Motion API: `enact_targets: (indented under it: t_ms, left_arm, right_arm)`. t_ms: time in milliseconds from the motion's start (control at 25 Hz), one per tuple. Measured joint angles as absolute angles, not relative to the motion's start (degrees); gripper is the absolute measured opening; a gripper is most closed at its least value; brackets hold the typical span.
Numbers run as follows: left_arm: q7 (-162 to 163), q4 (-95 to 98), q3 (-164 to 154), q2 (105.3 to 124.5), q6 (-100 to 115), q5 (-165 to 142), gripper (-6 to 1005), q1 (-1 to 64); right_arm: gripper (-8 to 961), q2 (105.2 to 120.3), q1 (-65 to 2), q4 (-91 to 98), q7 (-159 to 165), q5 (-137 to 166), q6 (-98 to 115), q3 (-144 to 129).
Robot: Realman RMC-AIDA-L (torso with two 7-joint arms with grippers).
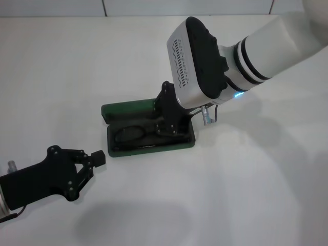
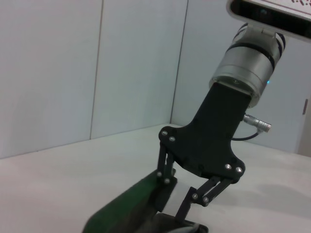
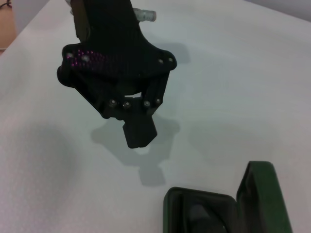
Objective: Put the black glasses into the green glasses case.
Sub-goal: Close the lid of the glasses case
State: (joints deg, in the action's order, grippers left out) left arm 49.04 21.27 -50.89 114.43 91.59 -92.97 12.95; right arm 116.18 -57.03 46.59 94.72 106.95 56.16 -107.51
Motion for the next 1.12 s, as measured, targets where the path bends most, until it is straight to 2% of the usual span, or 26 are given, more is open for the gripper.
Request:
enact_targets:
  t_ms: [280,600,880,920,960,1120]
  left_arm:
    - [49.3,21.3,-50.9,114.41,91.6,-93.3,-1,13.0]
    - [49.5,21.3,-50.5,114.36,91.7,-93.2,-1,13.4]
    - [49.6,21.3,-50.8,114.29,91.7,-93.2,0,13.5]
    - [49.8,21.3,-50.8,114.27,91.7,-93.2,0,13.5]
    - [50.0,21.3,-50.9,114.25,91.7,-93.2,0,13.6]
    - [50.9,21.3,-51.1,114.25,91.6,-93.8,-1,14.5]
  right_arm:
    - [200,116.17,-55.9,48.6,94.9,105.0,58.5,-105.3]
    - [226,116.14,-52.3,50.4,94.1,98.8,73.0,-90.7]
    - [225,115.66,-43.8,49.0,87.2,91.2,77.4,-76.7]
    - [225,115.48,-40.7,48.4,85.3,91.3,78.3,-74.7]
    - [245,115.48,-40.7,48.4,85.3,91.3,78.3,-74.7]
    - [327,115.24,-33.6,46.7,80.6,91.4,78.9,-72.6]
